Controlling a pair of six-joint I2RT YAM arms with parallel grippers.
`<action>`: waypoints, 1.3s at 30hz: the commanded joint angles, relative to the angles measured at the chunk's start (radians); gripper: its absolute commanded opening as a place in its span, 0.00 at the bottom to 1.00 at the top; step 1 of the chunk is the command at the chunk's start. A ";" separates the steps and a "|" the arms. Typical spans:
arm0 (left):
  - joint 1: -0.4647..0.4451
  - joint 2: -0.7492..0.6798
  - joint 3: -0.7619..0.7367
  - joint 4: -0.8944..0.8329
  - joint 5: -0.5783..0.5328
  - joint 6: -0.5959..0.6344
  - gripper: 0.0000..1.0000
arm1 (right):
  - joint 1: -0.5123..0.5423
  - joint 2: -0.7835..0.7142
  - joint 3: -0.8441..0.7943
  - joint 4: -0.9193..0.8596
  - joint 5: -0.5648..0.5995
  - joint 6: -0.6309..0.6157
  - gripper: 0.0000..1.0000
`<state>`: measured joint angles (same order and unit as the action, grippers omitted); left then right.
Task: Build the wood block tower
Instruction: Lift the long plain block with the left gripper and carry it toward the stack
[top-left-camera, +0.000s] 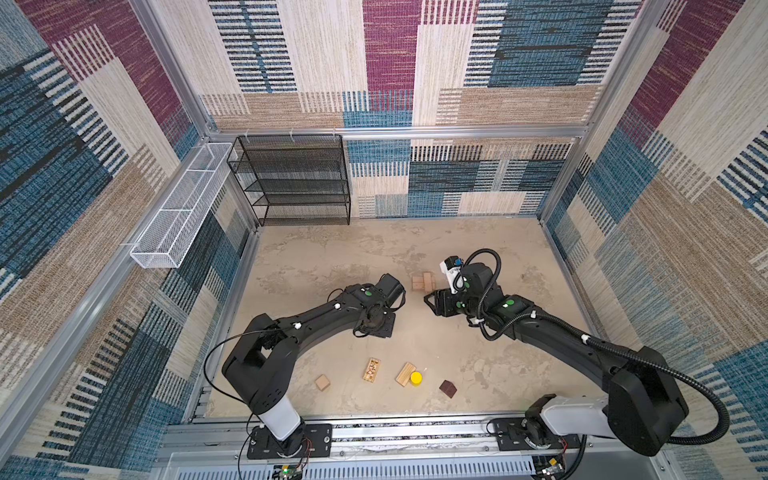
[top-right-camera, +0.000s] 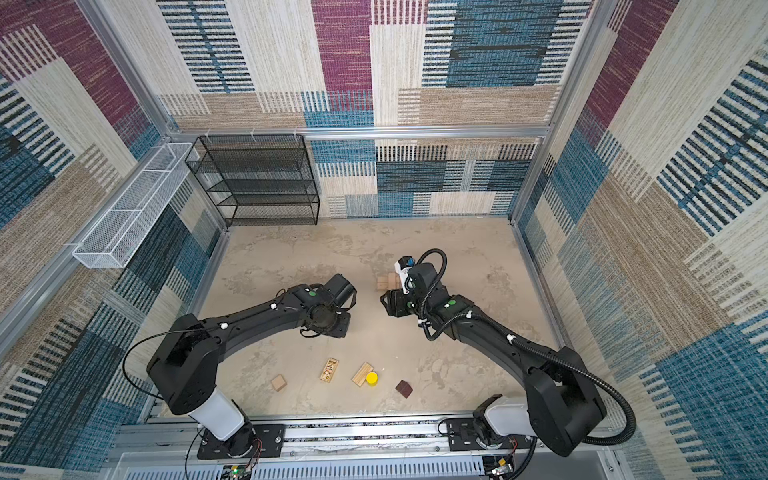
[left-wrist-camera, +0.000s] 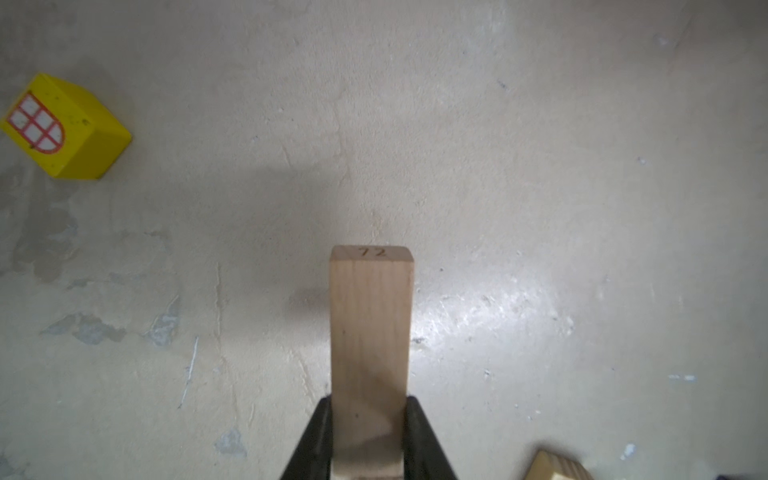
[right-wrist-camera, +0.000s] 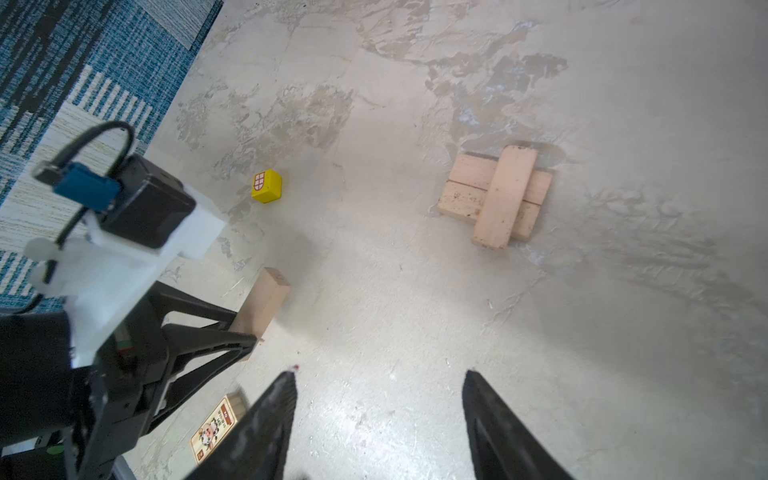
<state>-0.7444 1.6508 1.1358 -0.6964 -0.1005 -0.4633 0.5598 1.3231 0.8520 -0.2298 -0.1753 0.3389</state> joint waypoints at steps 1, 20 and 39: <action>0.000 -0.032 0.004 0.002 0.001 0.027 0.00 | 0.000 -0.011 0.008 0.010 0.029 0.005 0.66; 0.002 -0.043 0.099 0.057 0.049 0.022 0.00 | 0.000 -0.058 -0.012 0.016 0.139 0.012 0.67; 0.015 0.061 0.236 0.067 0.100 0.048 0.00 | -0.001 -0.115 -0.045 0.040 0.201 0.020 0.67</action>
<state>-0.7330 1.7020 1.3556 -0.6392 -0.0196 -0.4366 0.5587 1.2152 0.8101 -0.2222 0.0071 0.3569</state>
